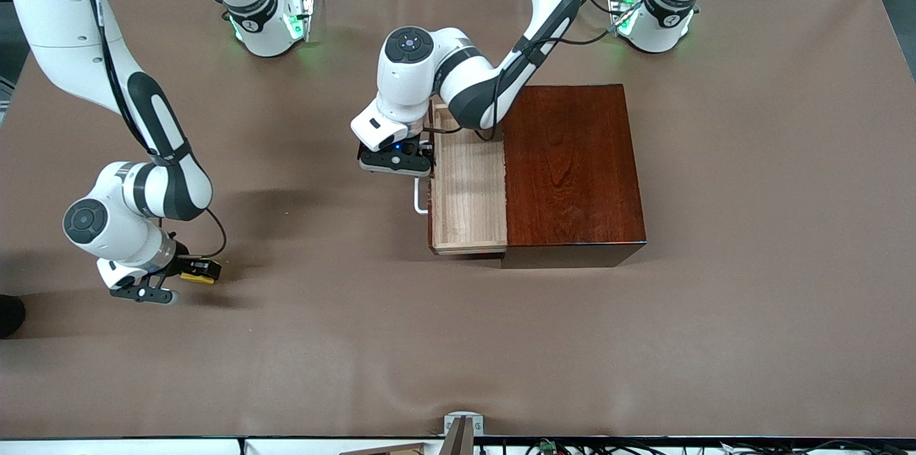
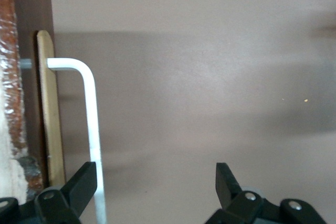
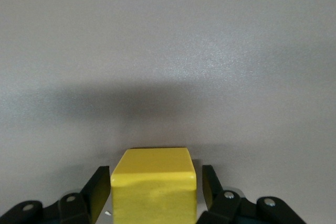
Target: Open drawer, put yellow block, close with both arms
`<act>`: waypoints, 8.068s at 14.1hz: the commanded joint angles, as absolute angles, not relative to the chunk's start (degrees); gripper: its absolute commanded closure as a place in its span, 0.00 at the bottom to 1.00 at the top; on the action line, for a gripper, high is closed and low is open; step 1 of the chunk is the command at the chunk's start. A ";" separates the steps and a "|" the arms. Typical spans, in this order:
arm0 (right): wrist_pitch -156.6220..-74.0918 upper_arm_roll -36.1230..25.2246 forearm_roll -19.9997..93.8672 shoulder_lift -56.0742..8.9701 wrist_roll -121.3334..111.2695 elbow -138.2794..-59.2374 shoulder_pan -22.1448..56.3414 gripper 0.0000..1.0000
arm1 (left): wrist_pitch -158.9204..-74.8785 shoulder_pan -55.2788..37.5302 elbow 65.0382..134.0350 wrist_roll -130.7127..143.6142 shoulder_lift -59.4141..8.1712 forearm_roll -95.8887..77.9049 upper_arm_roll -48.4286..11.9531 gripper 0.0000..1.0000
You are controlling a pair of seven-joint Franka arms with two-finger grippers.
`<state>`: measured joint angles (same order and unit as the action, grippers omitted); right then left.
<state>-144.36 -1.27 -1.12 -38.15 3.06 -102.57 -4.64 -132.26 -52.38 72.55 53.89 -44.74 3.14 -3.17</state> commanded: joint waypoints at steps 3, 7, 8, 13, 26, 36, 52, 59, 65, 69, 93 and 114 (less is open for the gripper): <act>-142.92 -1.14 -1.14 -38.50 3.95 -101.87 -4.66 0.21 | -115.62 -49.40 71.19 53.79 -34.05 2.55 -0.98 0.00; -140.36 -1.14 -1.14 -38.23 4.04 -101.78 -4.75 0.23 | -100.67 -39.84 72.76 53.35 -22.97 2.20 -0.53 0.00; -140.36 -1.14 -1.14 -38.23 4.04 -101.78 -4.75 0.30 | -97.24 -37.64 73.21 52.65 -20.85 2.20 -0.61 0.00; -140.45 -1.14 -1.14 -38.23 4.13 -101.34 -4.75 0.37 | -87.99 -23.68 75.40 36.52 -12.58 -0.43 -0.79 0.00; -137.73 -0.97 -1.23 -34.11 -0.08 -100.02 -2.73 1.00 | -87.98 -4.04 83.67 8.35 -5.63 -1.67 -0.61 0.00; -135.00 -0.44 -1.23 -28.65 -4.57 -99.06 9.91 1.00 | -88.15 -4.13 83.50 8.35 -5.98 -1.58 -0.79 0.00; -123.41 12.48 -1.49 -24.34 -39.97 -90.36 15.90 1.00 | -88.86 -4.39 83.58 8.35 -6.50 -1.58 -0.79 0.00; -122.35 13.54 -1.58 -25.66 -49.05 -85.44 25.29 1.00 | -89.21 -4.66 83.58 8.35 -6.50 -1.23 -0.79 0.00; -115.84 12.92 -7.38 -34.00 -44.13 -76.20 35.06 1.00 | -89.21 -4.75 83.58 8.35 -6.50 -1.14 -0.79 0.00; -116.01 12.83 -9.49 -37.08 -43.68 -74.79 36.65 1.00 | -89.30 -4.92 83.58 8.35 -6.50 -1.14 -0.88 0.00; -113.99 10.99 -11.61 -38.33 -40.17 -72.51 37.19 0.00 | -89.30 -5.54 83.67 8.44 -6.50 0.17 -1.75 0.00; -93.89 3.87 -7.12 -20.05 -18.57 -73.65 9.94 0.00 | -89.30 -5.36 83.15 8.52 -6.50 0.18 -2.55 0.00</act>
